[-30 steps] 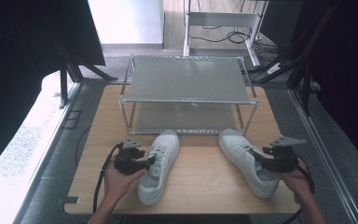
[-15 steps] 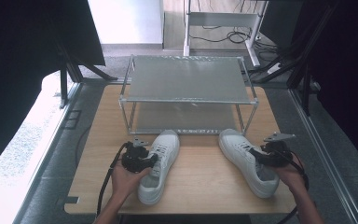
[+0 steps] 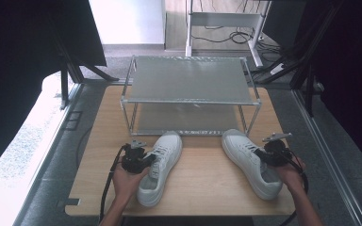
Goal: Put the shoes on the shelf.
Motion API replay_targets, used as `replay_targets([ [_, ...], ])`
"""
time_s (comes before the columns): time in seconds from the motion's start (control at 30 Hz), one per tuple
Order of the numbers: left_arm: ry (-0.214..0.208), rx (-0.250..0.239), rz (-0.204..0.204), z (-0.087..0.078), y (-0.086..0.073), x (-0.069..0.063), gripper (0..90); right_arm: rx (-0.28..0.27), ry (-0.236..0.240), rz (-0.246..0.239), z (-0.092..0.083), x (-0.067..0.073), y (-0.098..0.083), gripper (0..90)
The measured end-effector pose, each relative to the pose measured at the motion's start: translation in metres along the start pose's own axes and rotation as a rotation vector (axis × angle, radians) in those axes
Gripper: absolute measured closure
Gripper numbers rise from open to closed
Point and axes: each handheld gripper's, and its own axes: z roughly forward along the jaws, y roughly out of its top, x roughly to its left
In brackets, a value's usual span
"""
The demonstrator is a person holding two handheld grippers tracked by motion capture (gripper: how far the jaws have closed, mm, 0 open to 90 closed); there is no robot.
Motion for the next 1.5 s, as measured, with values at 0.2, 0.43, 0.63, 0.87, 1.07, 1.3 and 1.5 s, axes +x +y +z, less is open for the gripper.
replay_targets([
  [0.2, -0.039, -0.041, -0.053, -0.004, -0.004, 0.010, 82.9, -0.021, 0.014, 0.024, -0.001, -0.002, -0.001, 88.5],
  [0.43, -0.108, -0.067, -0.083, -0.011, -0.003, 0.018, 83.0, -0.131, 0.087, 0.117, -0.015, -0.006, -0.007, 88.5],
  [0.63, -0.190, -0.150, -0.105, -0.034, 0.003, 0.020, 82.9, -0.207, 0.131, 0.138, -0.037, 0.005, -0.005, 88.4],
  [0.87, -0.254, -0.207, -0.120, -0.057, 0.002, 0.022, 82.7, -0.303, 0.197, 0.181, -0.059, 0.015, -0.008, 87.9],
  [1.07, -0.276, -0.239, -0.130, -0.067, 0.001, 0.021, 82.7, -0.359, 0.219, 0.210, -0.076, 0.018, -0.023, 87.9],
  [1.3, -0.302, -0.263, -0.123, -0.073, 0.002, 0.019, 82.6, -0.389, 0.269, 0.246, -0.073, 0.017, -0.029, 87.9],
  [1.5, -0.319, -0.283, -0.126, -0.077, 0.002, 0.018, 82.5, -0.413, 0.302, 0.273, -0.069, 0.017, -0.028, 88.0],
])
